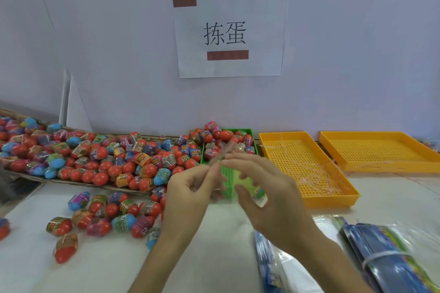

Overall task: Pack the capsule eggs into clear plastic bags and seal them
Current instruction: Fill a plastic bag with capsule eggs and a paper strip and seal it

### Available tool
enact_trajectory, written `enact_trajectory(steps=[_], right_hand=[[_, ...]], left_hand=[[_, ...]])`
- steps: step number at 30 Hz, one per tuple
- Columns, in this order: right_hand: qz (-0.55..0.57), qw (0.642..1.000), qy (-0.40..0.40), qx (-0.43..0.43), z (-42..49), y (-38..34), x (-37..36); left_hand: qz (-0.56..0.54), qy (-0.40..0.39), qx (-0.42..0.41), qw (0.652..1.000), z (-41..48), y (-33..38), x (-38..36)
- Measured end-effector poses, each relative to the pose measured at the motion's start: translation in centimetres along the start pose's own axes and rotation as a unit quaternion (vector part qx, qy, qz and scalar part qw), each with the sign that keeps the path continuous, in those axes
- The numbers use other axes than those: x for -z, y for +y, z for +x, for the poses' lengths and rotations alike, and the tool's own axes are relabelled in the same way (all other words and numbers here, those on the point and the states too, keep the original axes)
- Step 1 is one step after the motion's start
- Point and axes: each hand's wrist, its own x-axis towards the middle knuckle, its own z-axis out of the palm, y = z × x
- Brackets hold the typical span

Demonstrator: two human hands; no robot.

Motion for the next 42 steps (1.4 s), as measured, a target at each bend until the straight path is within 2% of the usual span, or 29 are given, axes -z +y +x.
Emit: enact_trajectory(steps=[2,4,12,15,17,22,24,33,37,42], right_hand=[[-0.002,0.998,-0.060,-0.015,-0.2,-0.2,-0.4],[-0.006,0.996,-0.081,-0.026,-0.3,-0.2,-0.4],[-0.046,0.997,-0.048,-0.029,-0.2,-0.4,-0.4],[-0.065,0.997,-0.036,-0.033,-0.2,-0.5,-0.2],[-0.072,0.996,-0.053,-0.026,-0.1,-0.6,-0.2],[-0.086,0.980,-0.174,-0.040,-0.6,-0.5,-0.6],[-0.091,0.975,-0.197,-0.055,-1.0,-0.3,-1.2],[-0.081,0.973,-0.207,-0.060,-1.4,-0.5,-2.1],[-0.112,0.970,-0.208,-0.065,-1.8,-0.6,-2.5],[-0.149,0.968,-0.187,-0.079,-1.5,-1.4,-2.5]], left_hand=[[0.026,-0.008,-0.024,0.999,-0.2,-0.1,0.0],[0.031,-0.001,-0.027,0.999,-0.3,0.0,0.1],[0.109,0.045,-0.097,0.988,-0.5,0.2,0.1],[0.100,0.093,-0.110,0.984,-0.5,0.5,0.1],[0.086,0.098,-0.126,0.983,-0.5,0.7,0.1],[0.125,0.050,-0.191,0.972,-0.5,0.7,-0.1],[0.141,0.020,-0.212,0.967,-0.6,0.4,-0.3],[0.160,-0.013,-0.229,0.960,-1.5,0.5,-1.0],[0.167,-0.048,-0.247,0.953,-1.7,0.5,-1.4],[0.210,-0.027,-0.264,0.941,-1.4,0.4,-1.0]])
